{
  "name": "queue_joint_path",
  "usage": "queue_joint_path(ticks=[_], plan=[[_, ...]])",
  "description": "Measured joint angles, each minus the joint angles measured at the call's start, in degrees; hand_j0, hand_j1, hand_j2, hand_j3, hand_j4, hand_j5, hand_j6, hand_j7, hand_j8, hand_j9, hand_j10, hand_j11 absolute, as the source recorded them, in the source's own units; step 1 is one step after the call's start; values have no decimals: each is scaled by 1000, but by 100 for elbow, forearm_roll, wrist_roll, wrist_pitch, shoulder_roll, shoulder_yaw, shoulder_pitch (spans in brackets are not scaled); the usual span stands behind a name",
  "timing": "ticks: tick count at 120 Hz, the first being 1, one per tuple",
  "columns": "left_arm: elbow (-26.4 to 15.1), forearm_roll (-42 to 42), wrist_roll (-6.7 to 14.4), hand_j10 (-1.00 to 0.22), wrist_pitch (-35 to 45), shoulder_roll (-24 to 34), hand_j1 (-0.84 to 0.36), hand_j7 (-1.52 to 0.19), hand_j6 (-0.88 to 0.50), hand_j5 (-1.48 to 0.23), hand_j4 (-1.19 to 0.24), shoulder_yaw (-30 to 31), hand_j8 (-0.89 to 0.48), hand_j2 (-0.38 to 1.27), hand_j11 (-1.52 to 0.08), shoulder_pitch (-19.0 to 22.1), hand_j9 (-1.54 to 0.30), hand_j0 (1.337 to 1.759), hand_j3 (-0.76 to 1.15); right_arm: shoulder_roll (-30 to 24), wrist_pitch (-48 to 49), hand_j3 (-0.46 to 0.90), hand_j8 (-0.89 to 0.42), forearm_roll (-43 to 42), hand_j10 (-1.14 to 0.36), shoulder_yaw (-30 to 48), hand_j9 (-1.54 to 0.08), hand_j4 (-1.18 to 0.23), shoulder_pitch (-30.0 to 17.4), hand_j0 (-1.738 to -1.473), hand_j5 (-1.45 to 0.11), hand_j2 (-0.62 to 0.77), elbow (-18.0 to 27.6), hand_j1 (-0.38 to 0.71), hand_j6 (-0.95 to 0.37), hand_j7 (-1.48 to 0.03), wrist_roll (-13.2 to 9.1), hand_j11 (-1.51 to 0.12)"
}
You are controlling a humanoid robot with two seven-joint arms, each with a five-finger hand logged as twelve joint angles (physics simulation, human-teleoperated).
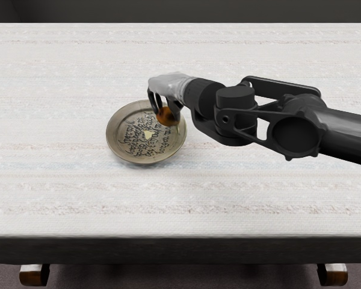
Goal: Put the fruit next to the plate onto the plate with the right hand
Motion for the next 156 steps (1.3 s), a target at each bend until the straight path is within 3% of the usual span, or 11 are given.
queue_joint_path(ticks=[25,33,49,69,86,108,135,156], plan=[[0,0,0,-20,-1,0,325,-26,-20,-26,-20,0,-20,4,-26,2,-26,1658,0,4,2,1,-751,1,-804,1,-1104,-802,11,-1658,-1107,541,-7,440,-488,-1067,-2,-1105],[0,0,0,-20,0,0,325,-26,-20,-26,-20,0,-20,4,-26,-2,-26,1658,0,10,-6,0,-742,0,-773,11,-1055,-771,11,-1658,-1058,472,-12,419,-497,-1024,-1,-1055],[0,0,0,-20,0,0,325,-26,-20,-26,-20,0,-20,4,-26,-2,-26,1658,0,175,-73,0,-525,4,-522,52,-705,-521,-28,-1658,-707,225,-99,193,-379,-689,5,-705],[0,0,0,-20,-1,0,325,-26,-20,-26,-20,0,-20,4,-26,-2,-26,1658,0,264,-101,0,-246,57,-245,69,-329,-245,-51,-1658,-330,98,-177,-94,-182,-322,8,-329],[0,0,0,-20,-1,0,326,-26,-20,-26,-20,0,-20,4,-26,-2,-26,1658,0,283,-103,0,-124,128,-123,72,-165,-123,-54,-1658,-165,49,-262,-222,-93,-161,8,-165],[0,0,0,-20,0,0,325,-26,-20,-26,-20,0,-20,4,-26,3,-26,1658,0,118,-44,0,-52,727,-51,95,-67,-51,-14,-1658,-67,21,-326,-298,-39,-66,43,-67],[0,0,0,-20,0,0,325,-26,-20,-26,-20,0,-20,4,-26,-3,-26,1658,0,-509,849,0,-18,1505,-18,618,-22,-18,-40,-1658,-23,7,-256,-332,-15,-22,328,-22],[0,0,0,-20,-1,0,325,-26,-20,-26,-20,0,-20,4,-26,2,-26,1658,0,-1217,1676,0,-9,2142,-8,806,-10,-8,-55,-1658,-10,3,-69,-342,-8,-9,935,-10]])
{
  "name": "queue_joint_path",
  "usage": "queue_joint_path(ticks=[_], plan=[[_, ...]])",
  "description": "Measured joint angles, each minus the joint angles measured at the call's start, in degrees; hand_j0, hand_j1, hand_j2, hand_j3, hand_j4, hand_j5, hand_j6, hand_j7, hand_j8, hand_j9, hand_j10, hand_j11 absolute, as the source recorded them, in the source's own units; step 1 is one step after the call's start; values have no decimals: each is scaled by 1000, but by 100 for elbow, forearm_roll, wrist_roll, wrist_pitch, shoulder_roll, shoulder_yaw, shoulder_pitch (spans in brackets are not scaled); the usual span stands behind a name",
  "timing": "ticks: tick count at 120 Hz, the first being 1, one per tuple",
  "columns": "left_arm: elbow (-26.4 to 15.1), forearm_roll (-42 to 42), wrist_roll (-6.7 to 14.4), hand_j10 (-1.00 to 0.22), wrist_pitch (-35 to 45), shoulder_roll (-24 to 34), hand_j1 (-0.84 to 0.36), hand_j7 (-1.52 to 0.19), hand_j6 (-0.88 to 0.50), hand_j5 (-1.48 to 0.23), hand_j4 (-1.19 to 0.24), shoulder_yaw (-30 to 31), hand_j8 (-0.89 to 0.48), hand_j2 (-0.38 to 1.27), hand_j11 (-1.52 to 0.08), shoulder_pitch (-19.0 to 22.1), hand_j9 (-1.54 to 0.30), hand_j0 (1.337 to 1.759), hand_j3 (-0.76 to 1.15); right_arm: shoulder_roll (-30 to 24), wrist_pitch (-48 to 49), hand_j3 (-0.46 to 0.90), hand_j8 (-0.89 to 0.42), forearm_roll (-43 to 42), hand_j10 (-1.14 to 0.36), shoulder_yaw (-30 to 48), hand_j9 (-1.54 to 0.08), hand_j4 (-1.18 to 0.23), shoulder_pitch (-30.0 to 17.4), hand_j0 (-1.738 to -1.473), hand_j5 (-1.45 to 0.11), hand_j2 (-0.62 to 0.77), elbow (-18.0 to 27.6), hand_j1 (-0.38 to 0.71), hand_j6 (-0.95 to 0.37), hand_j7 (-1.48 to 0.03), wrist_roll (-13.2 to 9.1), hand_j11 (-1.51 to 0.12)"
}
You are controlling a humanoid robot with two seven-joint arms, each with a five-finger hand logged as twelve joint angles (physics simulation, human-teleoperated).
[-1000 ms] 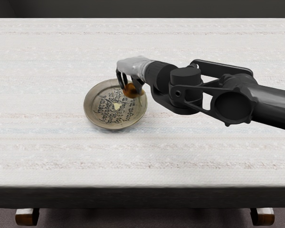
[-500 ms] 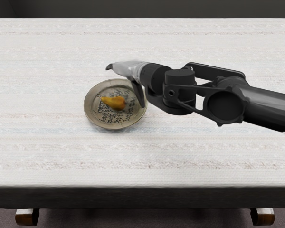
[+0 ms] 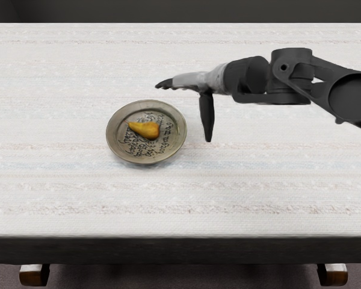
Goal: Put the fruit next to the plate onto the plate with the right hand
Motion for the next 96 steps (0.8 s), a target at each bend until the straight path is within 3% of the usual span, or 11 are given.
queue_joint_path(ticks=[18,49,55,63,79,96], plan=[[0,0,0,-20,0,0,325,-26,-20,-26,-20,0,-20,4,-26,2,-26,1658,0,-832,676,0,-5,448,-4,419,-5,-5,-210,-1658,-5,2,240,-346,-5,-4,518,-5],[0,0,0,-20,1,0,325,-26,-20,-26,-20,0,-20,4,-26,-4,-26,1658,0,-1933,880,0,-3,679,-2,1086,-1,-3,-752,-1658,-2,1,317,-349,-3,-1,1266,-1],[-2,-3,3,-20,1,0,325,-26,-20,-26,-20,1,-20,4,-26,110,-26,1658,0,-2128,887,0,-3,748,-2,1113,-1,-3,-779,-1658,-1,1,320,-349,-3,-1,1340,-1],[3,-2,5,-20,1,0,325,-26,-20,-26,-20,5,-20,4,-26,561,-26,1658,0,-2331,892,0,-3,802,-2,1130,-1,-3,-801,-1658,-1,1,322,-349,-3,-1,1395,-1],[-1,-3,1,-20,-1,0,325,-26,-20,-26,-20,-5,-20,4,-26,276,-26,1658,0,-2565,897,0,-3,899,-2,1144,-1,-3,-885,-1658,-1,1,323,-349,-4,0,1440,-1],[-17,-6,0,-20,-8,0,325,-26,-20,-26,-20,-2,-20,4,-26,308,-26,1658,0,-2654,898,0,-3,942,-2,1143,0,-3,-932,-1658,-1,1,324,-349,-4,0,1445,0]])
